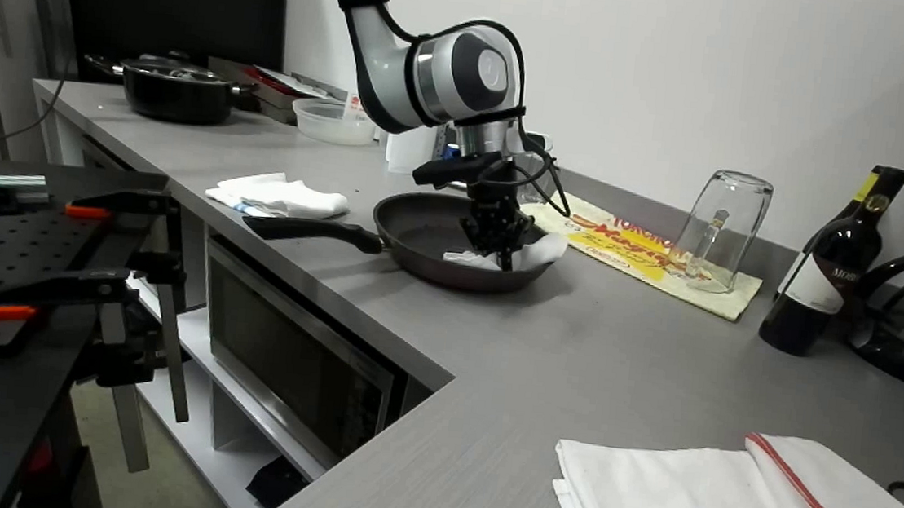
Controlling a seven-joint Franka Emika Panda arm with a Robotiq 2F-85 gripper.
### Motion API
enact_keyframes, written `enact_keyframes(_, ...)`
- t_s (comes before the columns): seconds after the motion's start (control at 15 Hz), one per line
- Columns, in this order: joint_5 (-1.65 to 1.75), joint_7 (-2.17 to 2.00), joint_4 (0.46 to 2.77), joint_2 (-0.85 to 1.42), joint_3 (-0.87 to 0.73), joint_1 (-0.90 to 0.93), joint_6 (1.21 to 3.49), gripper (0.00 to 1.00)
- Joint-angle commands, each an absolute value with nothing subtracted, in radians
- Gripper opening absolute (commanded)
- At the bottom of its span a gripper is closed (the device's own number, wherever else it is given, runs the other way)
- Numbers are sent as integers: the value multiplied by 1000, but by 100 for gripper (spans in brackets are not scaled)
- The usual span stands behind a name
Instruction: Use one white and blue towel to wipe the black pan.
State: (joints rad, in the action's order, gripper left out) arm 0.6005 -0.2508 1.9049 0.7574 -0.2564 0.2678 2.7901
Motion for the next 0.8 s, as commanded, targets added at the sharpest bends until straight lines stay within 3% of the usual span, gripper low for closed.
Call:
enact_keyframes(0.0, 459, -209, 1881, 788, -157, 219, 2761, 4)
enact_keyframes(0.73, 196, -161, 1854, 792, 6, 192, 2735, 4)
